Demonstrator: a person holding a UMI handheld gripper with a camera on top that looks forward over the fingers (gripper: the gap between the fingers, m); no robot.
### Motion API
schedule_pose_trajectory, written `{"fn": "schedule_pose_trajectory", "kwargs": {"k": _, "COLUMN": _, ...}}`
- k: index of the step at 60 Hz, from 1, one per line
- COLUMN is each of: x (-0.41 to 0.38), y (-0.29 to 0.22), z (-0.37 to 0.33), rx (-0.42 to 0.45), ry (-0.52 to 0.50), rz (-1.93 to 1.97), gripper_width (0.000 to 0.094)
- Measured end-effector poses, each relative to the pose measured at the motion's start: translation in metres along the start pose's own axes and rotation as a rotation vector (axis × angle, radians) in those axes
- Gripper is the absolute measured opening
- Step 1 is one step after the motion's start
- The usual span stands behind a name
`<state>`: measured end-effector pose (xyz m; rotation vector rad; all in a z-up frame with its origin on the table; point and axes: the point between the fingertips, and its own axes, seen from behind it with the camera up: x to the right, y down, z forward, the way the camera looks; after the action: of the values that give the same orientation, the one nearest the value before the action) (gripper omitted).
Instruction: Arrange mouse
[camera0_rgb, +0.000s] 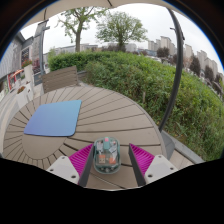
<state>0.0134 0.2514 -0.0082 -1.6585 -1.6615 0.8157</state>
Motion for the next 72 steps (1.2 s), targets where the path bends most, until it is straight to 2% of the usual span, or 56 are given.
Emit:
{"fn": "schedule_pose_trajectory", "kwargs": {"k": 2, "x": -0.002, "y": 0.003, "z": 0.002, "rx": -0.013, "ry": -0.003, "rz": 0.002, "gripper_width": 0.0547}}
{"fn": "schedule_pose_trajectory", "kwargs": {"k": 3, "x": -0.004, "y": 0.005, "z": 0.003, "rx": -0.024, "ry": -0.008, "rz": 0.005, "gripper_width": 0.0441}}
{"fn": "schedule_pose_trajectory", "kwargs": {"k": 12, "x": -0.007, "y": -0.007, "z": -0.003, "rx": -0.066, "ry": 0.014, "rz": -0.006, "gripper_width": 0.0406}}
{"fn": "schedule_pose_trajectory", "kwargs": {"k": 25, "x": -0.084, "y": -0.142, "z": -0.025, "rx": 0.076, "ry": -0.075, "rz": 0.015, "gripper_width": 0.0404}}
{"fn": "schedule_pose_trajectory", "kwargs": {"k": 29, "x": -0.126, "y": -0.164, "z": -0.009, "rx": 0.102, "ry": -0.117, "rz": 0.011, "gripper_width": 0.0387}}
{"fn": "schedule_pose_trajectory", "kwargs": {"k": 35, "x": -0.19, "y": -0.164, "z": 0.026, "rx": 0.09, "ry": -0.158, "rz": -0.003, "gripper_width": 0.0387}}
{"fn": "schedule_pose_trajectory", "kwargs": {"k": 48, "x": -0.256, "y": -0.1, "z": 0.098, "rx": 0.0, "ry": -0.162, "rz": -0.034, "gripper_width": 0.0387}}
{"fn": "schedule_pose_trajectory", "kwargs": {"k": 55, "x": -0.262, "y": -0.085, "z": 0.102, "rx": -0.024, "ry": -0.168, "rz": -0.056, "gripper_width": 0.0503}}
{"fn": "schedule_pose_trajectory", "kwargs": {"k": 56, "x": -0.262, "y": -0.083, "z": 0.1, "rx": -0.036, "ry": -0.166, "rz": -0.063, "gripper_width": 0.057}}
{"fn": "schedule_pose_trajectory", "kwargs": {"k": 59, "x": -0.259, "y": -0.083, "z": 0.091, "rx": -0.051, "ry": -0.162, "rz": -0.066, "gripper_width": 0.0868}}
{"fn": "schedule_pose_trajectory", "kwargs": {"k": 61, "x": -0.258, "y": -0.086, "z": 0.079, "rx": -0.048, "ry": -0.17, "rz": -0.067, "gripper_width": 0.0819}}
{"fn": "schedule_pose_trajectory", "kwargs": {"k": 66, "x": -0.243, "y": -0.091, "z": 0.032, "rx": -0.069, "ry": -0.159, "rz": -0.065, "gripper_width": 0.0862}}
{"fn": "schedule_pose_trajectory", "kwargs": {"k": 72, "x": -0.22, "y": -0.095, "z": -0.047, "rx": -0.092, "ry": -0.146, "rz": -0.065, "gripper_width": 0.0861}}
